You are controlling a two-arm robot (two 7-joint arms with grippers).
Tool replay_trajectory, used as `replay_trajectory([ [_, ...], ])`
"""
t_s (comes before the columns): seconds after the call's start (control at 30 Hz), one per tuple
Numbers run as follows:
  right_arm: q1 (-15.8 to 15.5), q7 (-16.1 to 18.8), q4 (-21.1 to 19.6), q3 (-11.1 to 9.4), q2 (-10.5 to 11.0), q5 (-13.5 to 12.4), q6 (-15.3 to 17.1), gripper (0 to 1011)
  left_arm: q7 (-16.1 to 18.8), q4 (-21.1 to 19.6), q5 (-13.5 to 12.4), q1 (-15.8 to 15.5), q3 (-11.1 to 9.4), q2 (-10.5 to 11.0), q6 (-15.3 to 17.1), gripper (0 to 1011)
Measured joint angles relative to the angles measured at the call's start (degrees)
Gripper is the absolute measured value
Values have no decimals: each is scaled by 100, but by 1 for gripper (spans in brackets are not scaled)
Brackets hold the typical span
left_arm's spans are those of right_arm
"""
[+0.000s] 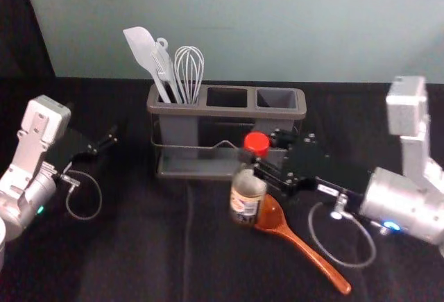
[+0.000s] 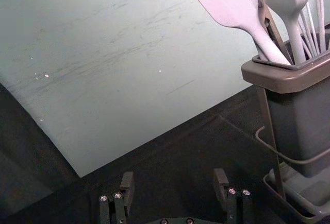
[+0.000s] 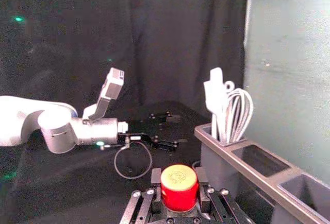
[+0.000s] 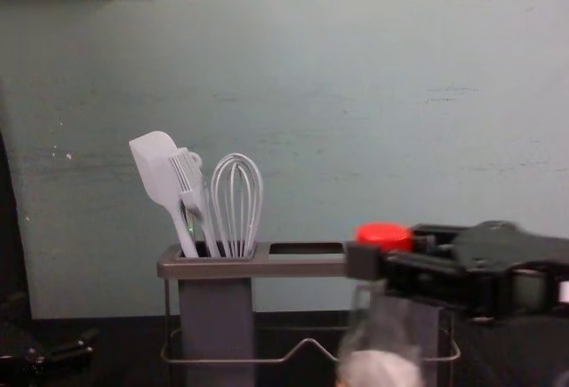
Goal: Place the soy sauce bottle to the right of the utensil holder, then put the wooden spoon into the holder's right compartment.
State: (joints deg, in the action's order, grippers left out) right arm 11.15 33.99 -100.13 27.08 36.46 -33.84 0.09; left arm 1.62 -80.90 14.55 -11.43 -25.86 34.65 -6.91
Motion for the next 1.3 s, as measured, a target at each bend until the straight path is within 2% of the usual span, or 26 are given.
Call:
replay_trajectory([
  [0.13,-495,-282,-444,-351,313,-79,-41,393,0,0,0,0,0,0,0,1005],
  [0.17,-745,-395,-604,-537,445,-114,-89,393,0,0,0,0,0,0,0,1005],
  [0.27,-1149,-579,-797,-850,634,-167,-196,393,0,0,0,0,0,0,0,1005],
  [0.37,-1697,-808,-949,-1351,854,-240,-387,393,0,0,0,0,0,0,0,1005],
  [0.43,-1878,-871,-960,-1530,911,-264,-451,393,0,0,0,0,0,0,0,1005],
  [0.47,-2014,-927,-957,-1688,953,-279,-499,393,0,0,0,0,0,0,0,1005],
  [0.6,-2155,-1008,-830,-1946,966,-281,-586,393,0,0,0,0,0,0,0,1005],
  [0.73,-2054,-1028,-603,-2028,889,-249,-620,393,0,0,0,0,0,0,0,1005],
  [0.9,-1664,-1000,-196,-1963,693,-169,-610,393,0,0,0,0,0,0,0,1005],
  [1.1,-898,-788,527,-1700,297,-72,-512,393,0,0,0,0,0,0,0,1005],
  [1.17,-815,-765,605,-1664,254,-61,-496,393,0,0,0,0,0,0,0,1005],
  [1.2,-575,-688,823,-1572,125,-17,-447,393,0,0,0,0,0,0,0,1005],
  [1.3,-357,-634,1014,-1495,2,36,-402,393,0,0,0,0,0,0,0,1005],
])
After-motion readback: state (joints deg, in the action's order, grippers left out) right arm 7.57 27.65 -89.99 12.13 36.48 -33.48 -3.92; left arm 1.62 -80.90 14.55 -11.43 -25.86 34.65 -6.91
